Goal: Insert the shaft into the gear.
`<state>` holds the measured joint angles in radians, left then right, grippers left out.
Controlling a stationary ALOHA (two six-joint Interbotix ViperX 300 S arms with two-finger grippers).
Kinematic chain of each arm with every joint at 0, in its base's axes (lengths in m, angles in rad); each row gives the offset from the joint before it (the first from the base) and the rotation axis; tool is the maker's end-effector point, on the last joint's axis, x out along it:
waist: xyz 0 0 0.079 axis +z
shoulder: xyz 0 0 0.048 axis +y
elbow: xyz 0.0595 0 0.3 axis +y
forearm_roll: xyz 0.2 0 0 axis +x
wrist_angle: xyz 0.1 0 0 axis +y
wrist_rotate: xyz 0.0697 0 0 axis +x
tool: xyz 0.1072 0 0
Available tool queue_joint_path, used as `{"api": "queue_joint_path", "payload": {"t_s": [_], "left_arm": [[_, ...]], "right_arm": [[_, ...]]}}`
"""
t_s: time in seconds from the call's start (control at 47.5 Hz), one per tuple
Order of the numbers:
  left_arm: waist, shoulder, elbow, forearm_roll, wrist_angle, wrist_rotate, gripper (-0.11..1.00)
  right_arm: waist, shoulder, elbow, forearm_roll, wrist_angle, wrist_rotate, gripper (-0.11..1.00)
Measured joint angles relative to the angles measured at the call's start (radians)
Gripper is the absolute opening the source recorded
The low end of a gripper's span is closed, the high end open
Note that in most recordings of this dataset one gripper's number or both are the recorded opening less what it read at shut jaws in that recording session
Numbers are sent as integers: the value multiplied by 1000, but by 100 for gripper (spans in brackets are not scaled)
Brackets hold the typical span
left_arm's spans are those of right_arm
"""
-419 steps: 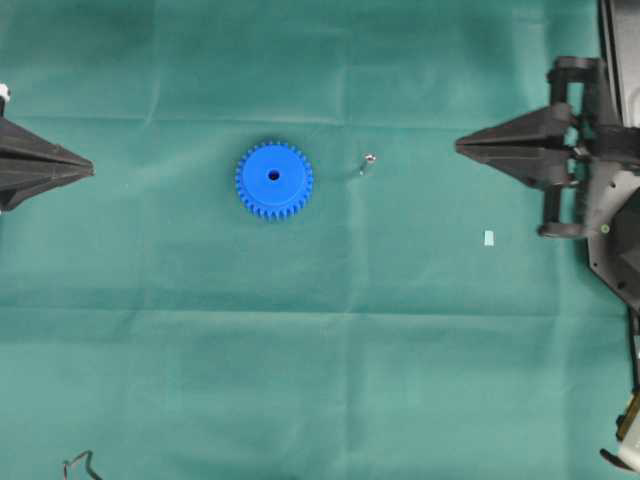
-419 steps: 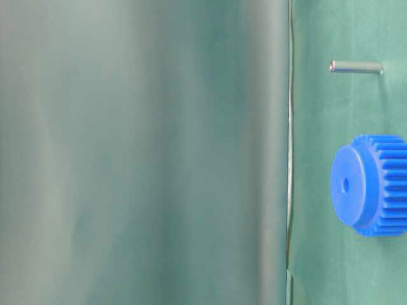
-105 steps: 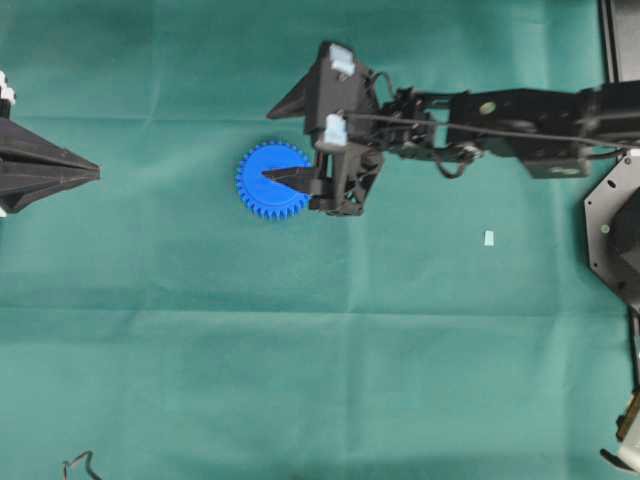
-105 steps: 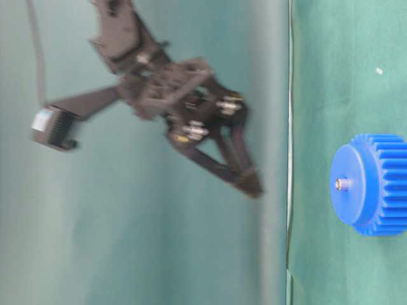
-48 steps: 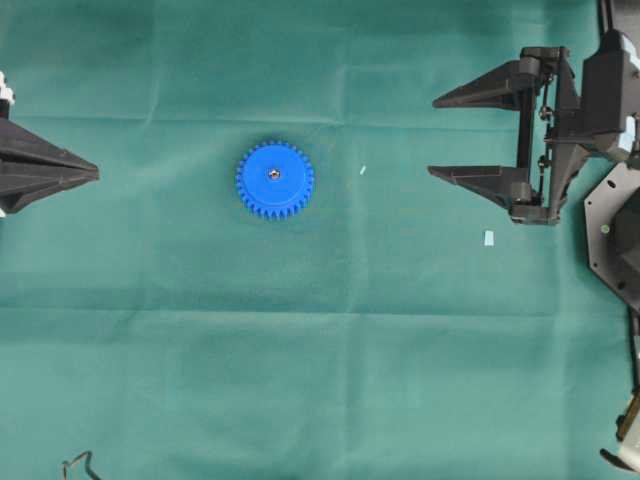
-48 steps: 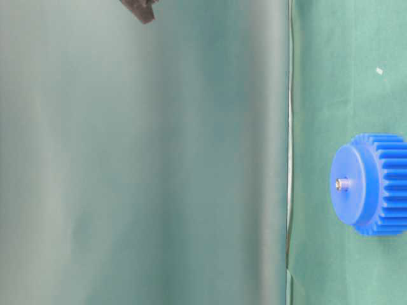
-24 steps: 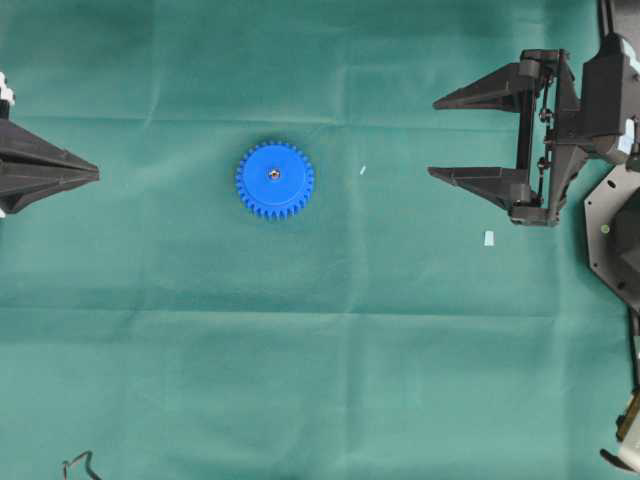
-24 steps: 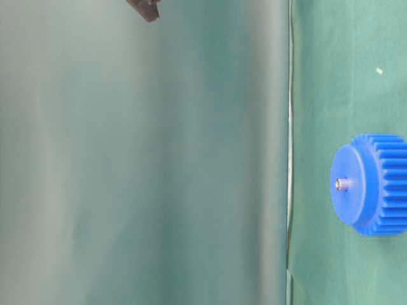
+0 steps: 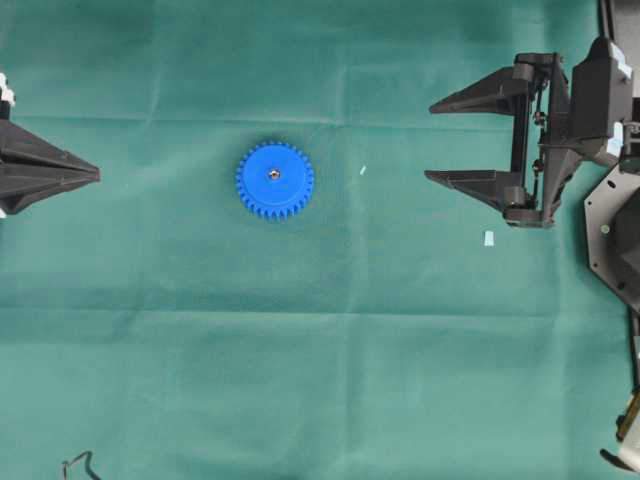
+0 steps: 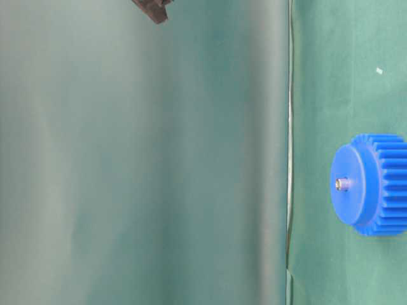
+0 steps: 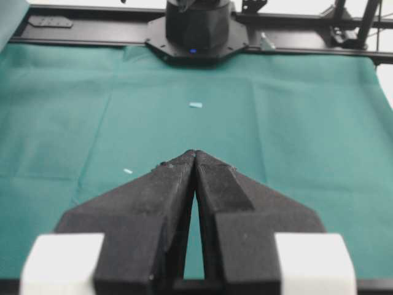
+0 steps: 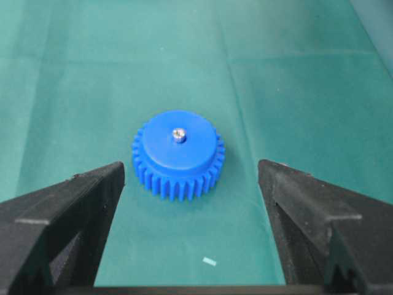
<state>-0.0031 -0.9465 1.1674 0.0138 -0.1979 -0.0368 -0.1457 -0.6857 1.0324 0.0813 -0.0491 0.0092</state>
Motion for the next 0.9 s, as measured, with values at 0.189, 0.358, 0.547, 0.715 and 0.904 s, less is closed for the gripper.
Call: {"api": "queue_joint_path", "payload": {"t_s": [0.189, 0.358, 0.547, 0.715, 0.904], "left_arm": [[0, 2, 0, 0, 0, 0, 0], [0, 2, 2, 0, 0, 0, 0], [0, 2, 0, 0, 0, 0, 0], [0, 2, 2, 0, 0, 0, 0], [0, 2, 2, 0, 0, 0, 0]], "right_arm": [[2, 0, 0, -2, 0, 0, 88], [0, 2, 0, -2, 0, 0, 88], [2, 8, 0, 0, 0, 0, 88], [2, 14, 0, -2, 0, 0, 88], [2, 18, 2, -2, 2, 0, 88]]}}
